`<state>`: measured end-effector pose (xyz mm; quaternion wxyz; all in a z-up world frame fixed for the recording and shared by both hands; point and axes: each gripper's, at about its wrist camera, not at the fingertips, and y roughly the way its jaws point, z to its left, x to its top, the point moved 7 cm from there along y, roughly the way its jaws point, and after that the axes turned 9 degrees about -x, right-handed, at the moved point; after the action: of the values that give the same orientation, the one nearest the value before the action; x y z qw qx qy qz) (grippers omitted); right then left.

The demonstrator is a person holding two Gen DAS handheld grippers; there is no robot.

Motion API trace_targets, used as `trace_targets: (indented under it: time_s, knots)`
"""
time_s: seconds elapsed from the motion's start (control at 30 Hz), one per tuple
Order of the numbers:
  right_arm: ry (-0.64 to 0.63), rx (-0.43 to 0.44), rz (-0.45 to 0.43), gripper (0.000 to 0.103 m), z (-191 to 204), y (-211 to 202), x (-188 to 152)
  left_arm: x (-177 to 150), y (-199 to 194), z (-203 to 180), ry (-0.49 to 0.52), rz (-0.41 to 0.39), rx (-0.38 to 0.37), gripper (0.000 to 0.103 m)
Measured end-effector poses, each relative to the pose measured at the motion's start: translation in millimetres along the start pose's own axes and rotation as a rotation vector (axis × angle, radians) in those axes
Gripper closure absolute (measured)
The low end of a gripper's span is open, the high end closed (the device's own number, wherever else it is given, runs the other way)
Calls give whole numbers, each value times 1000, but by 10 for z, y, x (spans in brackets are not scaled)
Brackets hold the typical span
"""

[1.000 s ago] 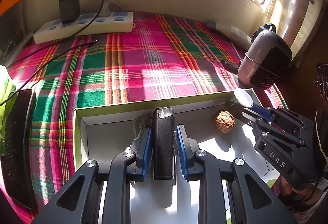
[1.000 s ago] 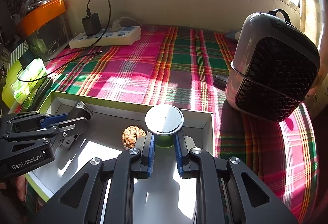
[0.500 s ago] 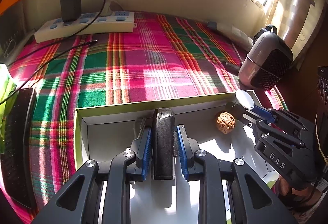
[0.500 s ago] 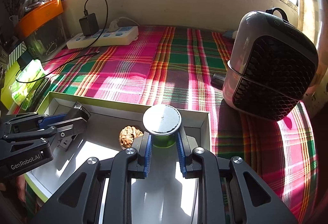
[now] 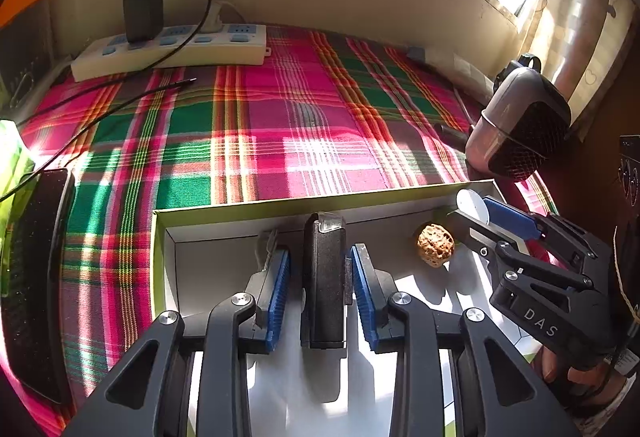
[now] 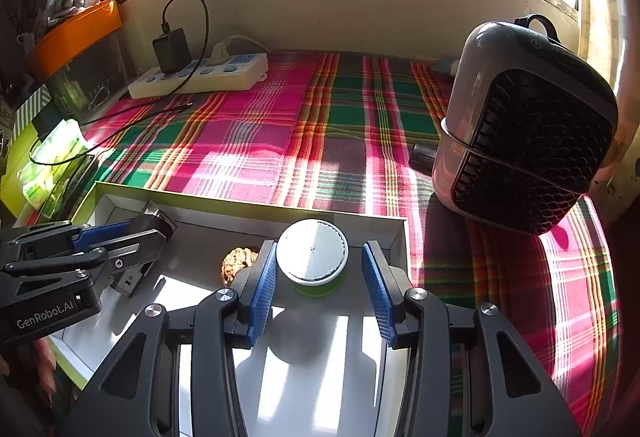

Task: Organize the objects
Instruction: 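Open the right gripper to release the spool while the left gripper releases the black device in the box, then withdraw both grippers from the box toward the pink earphones on the cloth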

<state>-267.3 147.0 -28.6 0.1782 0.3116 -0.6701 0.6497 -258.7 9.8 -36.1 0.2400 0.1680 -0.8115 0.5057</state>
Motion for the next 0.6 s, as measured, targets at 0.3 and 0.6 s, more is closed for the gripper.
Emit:
trace_targets:
  time_s: [0.3, 0.6]
  knots:
    - [8, -1, -14, 58, 0, -62, 13, 6, -82, -14, -6, -22, 2, 71]
    - [18, -2, -36, 58, -10, -197, 5, -17, -235, -60, 2, -42, 5, 71]
